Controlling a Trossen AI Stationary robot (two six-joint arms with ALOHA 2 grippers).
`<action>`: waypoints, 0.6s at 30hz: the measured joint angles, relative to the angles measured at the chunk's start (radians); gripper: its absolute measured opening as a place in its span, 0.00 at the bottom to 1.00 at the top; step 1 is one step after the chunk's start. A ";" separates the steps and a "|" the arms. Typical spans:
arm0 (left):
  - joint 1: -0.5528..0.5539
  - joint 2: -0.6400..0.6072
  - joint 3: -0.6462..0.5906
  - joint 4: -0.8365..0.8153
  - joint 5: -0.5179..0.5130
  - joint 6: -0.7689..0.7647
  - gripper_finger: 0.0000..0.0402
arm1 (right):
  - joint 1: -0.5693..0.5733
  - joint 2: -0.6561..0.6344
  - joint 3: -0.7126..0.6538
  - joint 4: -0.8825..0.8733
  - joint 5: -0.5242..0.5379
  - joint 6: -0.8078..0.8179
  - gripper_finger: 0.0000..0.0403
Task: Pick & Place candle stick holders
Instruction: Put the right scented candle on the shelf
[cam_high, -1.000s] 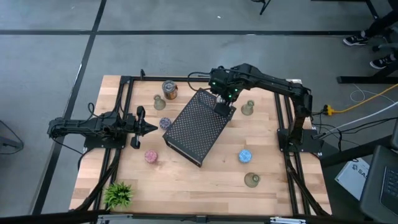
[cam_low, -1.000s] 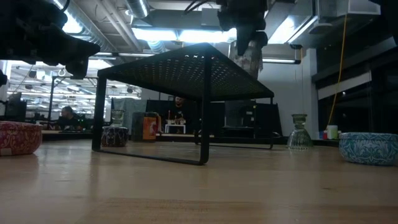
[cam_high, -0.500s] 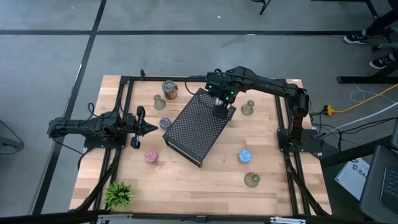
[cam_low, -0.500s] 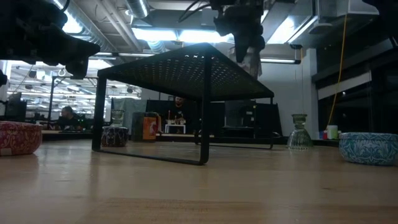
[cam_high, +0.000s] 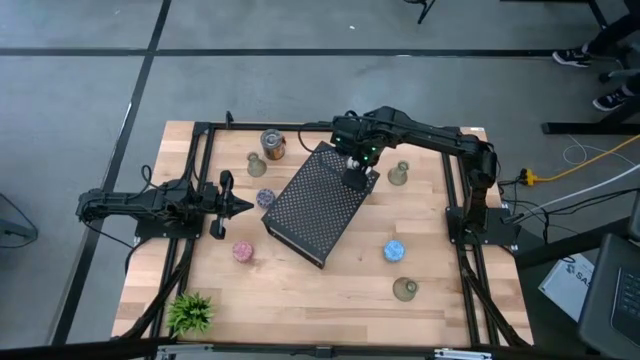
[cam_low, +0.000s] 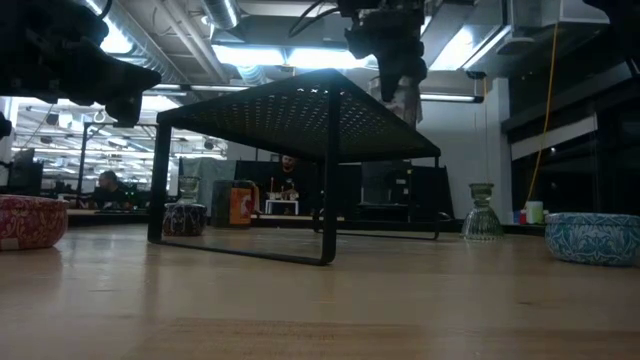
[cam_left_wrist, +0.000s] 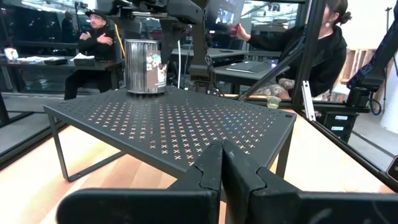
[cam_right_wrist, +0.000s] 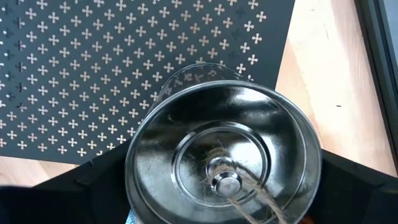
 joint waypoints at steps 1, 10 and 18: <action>0.000 0.000 0.000 0.000 0.000 0.000 0.00 | 0.000 0.000 0.000 0.001 0.000 0.000 0.92; 0.000 0.000 0.000 0.000 0.000 0.000 0.00 | 0.006 0.000 0.000 0.002 0.000 -0.008 0.94; 0.000 0.000 0.000 0.000 0.000 0.000 0.00 | 0.006 -0.001 0.000 0.004 0.000 0.000 0.99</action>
